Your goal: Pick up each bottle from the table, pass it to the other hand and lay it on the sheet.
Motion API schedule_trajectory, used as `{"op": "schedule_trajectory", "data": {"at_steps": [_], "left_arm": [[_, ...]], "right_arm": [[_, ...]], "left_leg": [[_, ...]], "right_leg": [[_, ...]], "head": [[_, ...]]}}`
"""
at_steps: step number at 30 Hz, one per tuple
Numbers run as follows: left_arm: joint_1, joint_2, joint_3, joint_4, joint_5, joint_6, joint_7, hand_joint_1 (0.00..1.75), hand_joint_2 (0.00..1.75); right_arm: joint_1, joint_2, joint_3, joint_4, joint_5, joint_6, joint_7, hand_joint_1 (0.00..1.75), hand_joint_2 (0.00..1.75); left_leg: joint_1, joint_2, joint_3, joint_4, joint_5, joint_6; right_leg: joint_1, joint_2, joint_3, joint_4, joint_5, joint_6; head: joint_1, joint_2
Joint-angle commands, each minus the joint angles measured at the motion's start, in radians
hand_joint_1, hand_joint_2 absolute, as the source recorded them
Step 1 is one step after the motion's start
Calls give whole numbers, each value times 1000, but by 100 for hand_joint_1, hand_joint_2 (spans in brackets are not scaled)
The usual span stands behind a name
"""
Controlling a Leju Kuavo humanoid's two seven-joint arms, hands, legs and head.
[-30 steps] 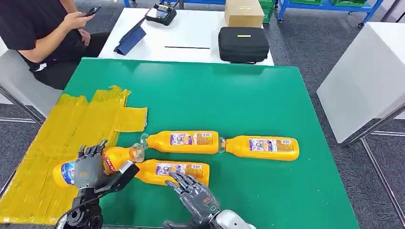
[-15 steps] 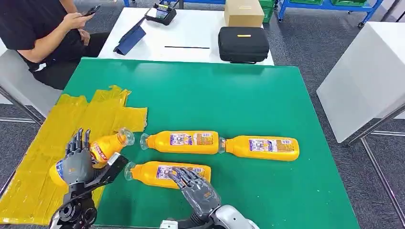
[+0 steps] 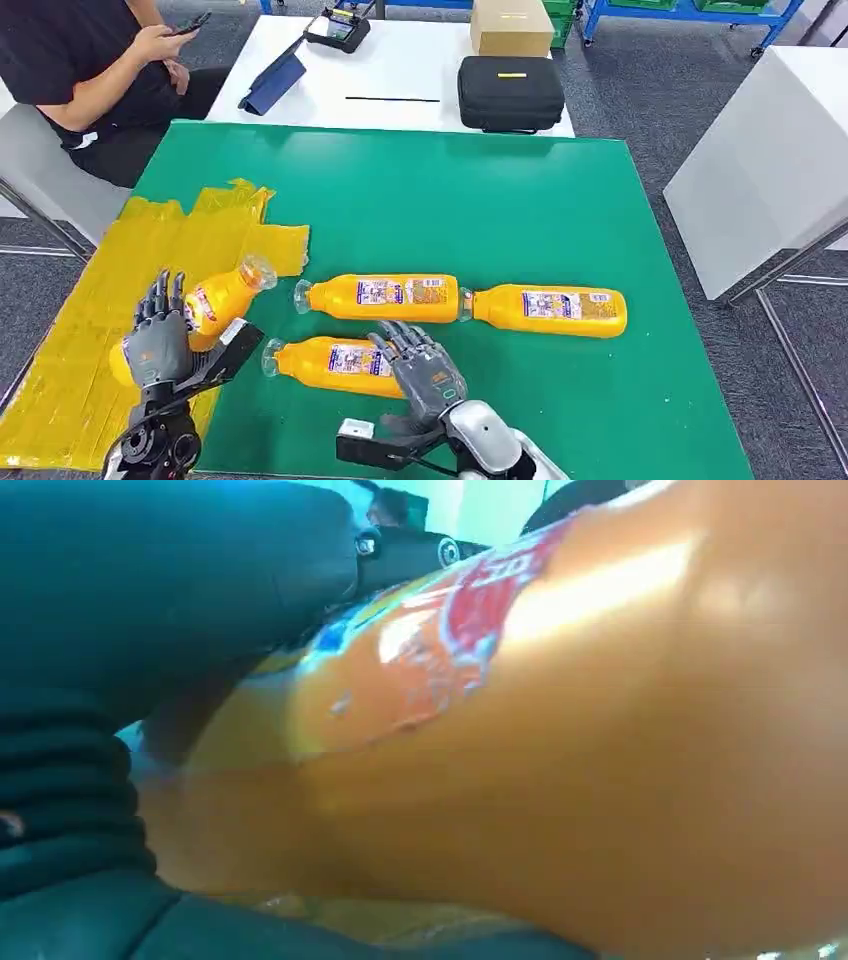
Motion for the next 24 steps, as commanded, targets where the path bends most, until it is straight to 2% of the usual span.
{"op": "schedule_trajectory", "data": {"at_steps": [1,11,21,24], "left_arm": [[-29,23,-44,105,39,-24,-15,0,0],[-27,34,-59,98,117,-86,-44,0,0],[-54,10,-51,78,168,-100,-71,0,0],[-73,-4,-50,80,224,-115,-111,0,0]], "right_arm": [[-45,18,-25,129,-7,-8,-9,0,175],[-31,18,-32,121,-6,16,12,0,175],[-91,75,-63,259,5,32,13,0,175],[-147,120,-76,429,14,19,7,0,175]], "left_leg": [[0,0,3,-1,-1,-1],[0,-1,1,-1,-1,-1],[0,-1,1,-1,0,-1],[0,-1,1,-1,1,-1]], "right_leg": [[0,1,2,-1,-1,-1],[0,0,1,0,-1,-1],[0,0,0,0,0,-1],[0,0,1,-1,0,-1]], "head": [[0,0],[0,0],[0,0],[0,0]]}}
